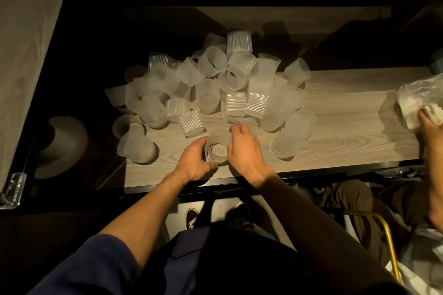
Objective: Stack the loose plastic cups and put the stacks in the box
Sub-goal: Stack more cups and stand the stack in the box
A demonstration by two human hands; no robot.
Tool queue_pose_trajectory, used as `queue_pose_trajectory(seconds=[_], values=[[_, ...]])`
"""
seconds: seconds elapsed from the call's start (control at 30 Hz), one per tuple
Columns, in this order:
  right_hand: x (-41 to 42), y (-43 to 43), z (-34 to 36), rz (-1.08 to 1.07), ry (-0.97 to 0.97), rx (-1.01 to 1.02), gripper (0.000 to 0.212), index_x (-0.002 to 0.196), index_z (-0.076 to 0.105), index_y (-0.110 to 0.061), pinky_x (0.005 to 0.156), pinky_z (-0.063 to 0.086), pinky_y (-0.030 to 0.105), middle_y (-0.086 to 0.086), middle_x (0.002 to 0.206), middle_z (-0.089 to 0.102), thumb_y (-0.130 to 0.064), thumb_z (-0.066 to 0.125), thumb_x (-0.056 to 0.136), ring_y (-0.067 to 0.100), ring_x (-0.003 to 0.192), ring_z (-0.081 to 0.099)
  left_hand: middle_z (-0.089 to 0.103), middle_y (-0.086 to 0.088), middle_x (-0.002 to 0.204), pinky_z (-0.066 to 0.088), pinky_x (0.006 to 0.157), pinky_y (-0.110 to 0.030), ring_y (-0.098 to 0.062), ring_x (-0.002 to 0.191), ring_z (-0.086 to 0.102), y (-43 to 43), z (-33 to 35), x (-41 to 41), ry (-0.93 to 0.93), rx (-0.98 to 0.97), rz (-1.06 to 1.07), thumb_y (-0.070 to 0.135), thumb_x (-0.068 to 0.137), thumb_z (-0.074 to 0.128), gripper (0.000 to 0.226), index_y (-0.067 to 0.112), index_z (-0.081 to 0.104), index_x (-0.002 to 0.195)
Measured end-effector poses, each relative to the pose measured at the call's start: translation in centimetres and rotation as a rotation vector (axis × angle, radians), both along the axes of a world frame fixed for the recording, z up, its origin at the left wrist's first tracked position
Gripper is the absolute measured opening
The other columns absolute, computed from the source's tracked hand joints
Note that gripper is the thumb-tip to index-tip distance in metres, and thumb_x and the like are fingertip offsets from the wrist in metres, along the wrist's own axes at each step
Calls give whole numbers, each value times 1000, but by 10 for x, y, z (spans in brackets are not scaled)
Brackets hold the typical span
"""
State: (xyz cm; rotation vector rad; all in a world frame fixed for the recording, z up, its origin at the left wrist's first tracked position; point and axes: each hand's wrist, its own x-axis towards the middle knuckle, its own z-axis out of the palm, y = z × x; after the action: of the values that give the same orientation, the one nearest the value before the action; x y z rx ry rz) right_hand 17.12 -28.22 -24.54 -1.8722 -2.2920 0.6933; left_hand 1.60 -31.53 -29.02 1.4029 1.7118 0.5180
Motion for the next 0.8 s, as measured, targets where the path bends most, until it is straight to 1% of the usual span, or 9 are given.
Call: queue_pose_trajectory(seconds=[0.1,0.2,0.33,0.4,0.47,0.53,0.6,0.67,0.8], values=[[0,-6,-6,108,-44,14,34,133,53,-8,83,54,46,14,125,49,-10,49,99,38,98,63,65,2,120,40,91,-22,-12,105,56,0,1,-1,-2,11,3,11,69,87,72,17,56,134],[7,-12,-13,229,-111,-5,28,125,61,-10,79,55,44,8,115,47,-18,48,102,32,97,60,63,5,115,39,89,-20,-12,103,56,0,2,-2,1,1,4,9,70,86,71,17,56,134],[15,-6,-12,110,-28,76,28,126,58,-13,79,56,48,6,121,50,-18,47,100,31,94,63,62,6,117,37,92,-19,-10,105,53,1,1,-3,2,-7,18,10,70,87,73,18,55,135],[19,1,-8,73,-52,99,38,135,51,-14,80,57,48,6,138,44,-12,53,96,32,97,64,63,3,121,37,95,-21,-11,107,53,0,-1,-5,-2,-17,33,11,70,87,74,18,54,136],[22,7,-5,51,-109,46,60,146,39,-17,81,56,49,5,157,29,-5,59,91,37,101,64,63,2,124,38,98,-24,-12,110,53,0,-2,-6,4,-19,36,12,70,88,75,18,53,137],[25,10,-2,46,-178,-29,78,153,27,-18,82,53,50,5,162,23,1,63,87,40,106,63,63,2,124,39,98,-25,-13,111,53,0,-3,-7,9,-17,34,14,70,88,76,18,53,137],[29,9,-5,63,-238,-58,90,157,18,-17,82,54,49,8,154,29,2,67,84,40,105,63,63,3,123,39,98,-25,-14,111,54,0,-3,-8,4,-19,37,14,70,88,75,19,53,137],[32,8,-9,78,-297,-69,95,158,16,-15,82,57,46,11,144,33,0,72,83,38,100,64,63,2,124,40,98,-25,-15,113,55,0,-3,-9,1,-18,43,15,70,88,76,20,53,137],[39,7,-13,114,-350,-44,72,138,37,-13,77,59,46,11,131,37,-1,77,80,36,93,64,63,2,125,40,98,-26,-14,113,54,1,-3,-9,5,-16,41,15,70,88,76,20,53,137]])
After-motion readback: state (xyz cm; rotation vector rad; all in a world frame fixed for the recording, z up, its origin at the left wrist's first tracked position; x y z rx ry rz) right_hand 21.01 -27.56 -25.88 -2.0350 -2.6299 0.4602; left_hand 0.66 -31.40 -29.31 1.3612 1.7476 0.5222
